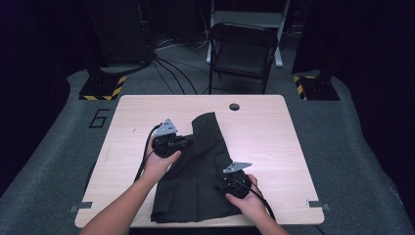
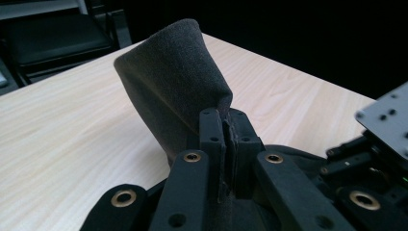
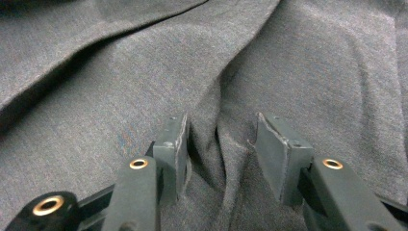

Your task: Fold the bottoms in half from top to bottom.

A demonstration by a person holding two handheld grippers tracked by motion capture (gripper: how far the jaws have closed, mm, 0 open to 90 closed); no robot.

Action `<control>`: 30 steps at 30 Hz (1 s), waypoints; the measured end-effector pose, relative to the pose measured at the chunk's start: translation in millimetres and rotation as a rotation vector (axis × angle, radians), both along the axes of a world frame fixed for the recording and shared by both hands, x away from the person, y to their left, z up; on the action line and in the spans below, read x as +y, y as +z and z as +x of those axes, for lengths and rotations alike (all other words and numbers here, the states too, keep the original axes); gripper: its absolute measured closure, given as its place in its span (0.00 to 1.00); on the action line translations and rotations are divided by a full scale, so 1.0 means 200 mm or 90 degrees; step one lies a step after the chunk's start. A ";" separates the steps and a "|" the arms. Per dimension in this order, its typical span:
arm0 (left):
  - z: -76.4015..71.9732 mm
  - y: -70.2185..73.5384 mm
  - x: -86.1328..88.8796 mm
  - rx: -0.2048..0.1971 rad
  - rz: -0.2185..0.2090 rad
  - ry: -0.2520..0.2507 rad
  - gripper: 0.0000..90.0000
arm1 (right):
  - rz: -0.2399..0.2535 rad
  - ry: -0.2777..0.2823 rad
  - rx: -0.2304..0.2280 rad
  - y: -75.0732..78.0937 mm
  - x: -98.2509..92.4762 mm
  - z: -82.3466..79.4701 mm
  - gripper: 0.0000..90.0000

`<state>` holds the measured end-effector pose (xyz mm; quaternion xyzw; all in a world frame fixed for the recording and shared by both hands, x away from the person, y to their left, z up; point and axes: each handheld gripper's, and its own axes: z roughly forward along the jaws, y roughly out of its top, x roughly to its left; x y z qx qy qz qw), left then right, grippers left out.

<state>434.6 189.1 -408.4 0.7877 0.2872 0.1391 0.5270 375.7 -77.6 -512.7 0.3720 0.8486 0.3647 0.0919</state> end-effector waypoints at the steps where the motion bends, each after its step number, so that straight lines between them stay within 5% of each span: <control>1: -0.01 -0.01 0.00 0.003 -0.004 -0.002 0.96 | -0.004 0.007 0.000 0.00 0.00 0.00 0.61; 6: -0.06 -0.04 0.01 0.013 -0.015 -0.019 0.96 | -0.006 0.007 -0.005 0.00 0.00 0.00 0.61; 19: -0.17 -0.15 -0.08 0.032 0.012 -0.083 0.96 | 0.006 0.011 0.017 0.01 -0.01 0.00 0.54; 30: -0.22 -0.23 -0.14 0.046 0.023 -0.112 0.96 | 0.018 -0.039 0.015 0.05 -0.13 0.03 0.54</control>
